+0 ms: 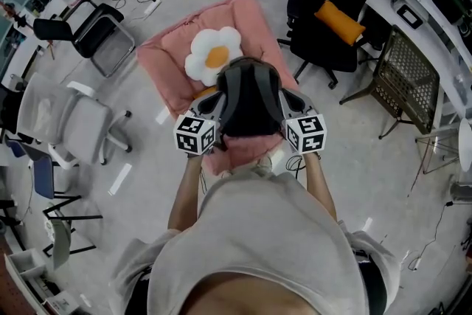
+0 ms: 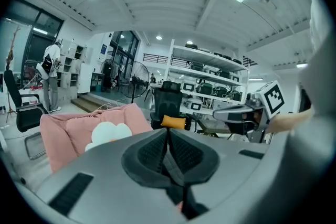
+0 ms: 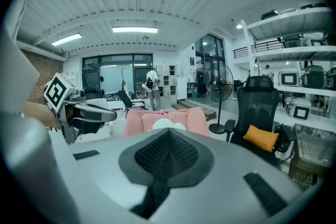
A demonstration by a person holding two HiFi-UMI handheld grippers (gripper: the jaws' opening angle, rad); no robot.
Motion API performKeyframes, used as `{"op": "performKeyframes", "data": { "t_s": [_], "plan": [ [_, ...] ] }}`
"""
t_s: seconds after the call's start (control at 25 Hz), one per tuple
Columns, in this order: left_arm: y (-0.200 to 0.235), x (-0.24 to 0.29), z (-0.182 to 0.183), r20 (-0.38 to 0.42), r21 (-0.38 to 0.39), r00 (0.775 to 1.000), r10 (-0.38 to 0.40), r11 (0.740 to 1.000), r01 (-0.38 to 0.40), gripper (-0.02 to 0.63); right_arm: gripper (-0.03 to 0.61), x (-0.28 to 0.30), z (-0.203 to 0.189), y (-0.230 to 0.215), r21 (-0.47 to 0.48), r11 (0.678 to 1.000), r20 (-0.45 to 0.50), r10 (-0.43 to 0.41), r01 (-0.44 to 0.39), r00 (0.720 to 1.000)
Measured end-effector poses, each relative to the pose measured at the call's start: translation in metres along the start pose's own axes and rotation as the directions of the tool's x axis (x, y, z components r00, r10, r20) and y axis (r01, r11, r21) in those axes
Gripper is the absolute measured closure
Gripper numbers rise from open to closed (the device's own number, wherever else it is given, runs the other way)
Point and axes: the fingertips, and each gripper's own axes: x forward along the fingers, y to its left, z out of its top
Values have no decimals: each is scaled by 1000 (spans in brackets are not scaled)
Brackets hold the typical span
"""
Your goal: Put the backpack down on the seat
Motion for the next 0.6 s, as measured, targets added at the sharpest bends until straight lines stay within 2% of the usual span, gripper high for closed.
{"op": "performKeyframes", "data": {
  "t_s": [0.6],
  "plan": [
    [4, -3, -5, -4, -18, 1000, 21, 1000, -21, 594, 581, -1, -4, 1, 2, 1000, -16, 6, -6, 1000]
  ]
}}
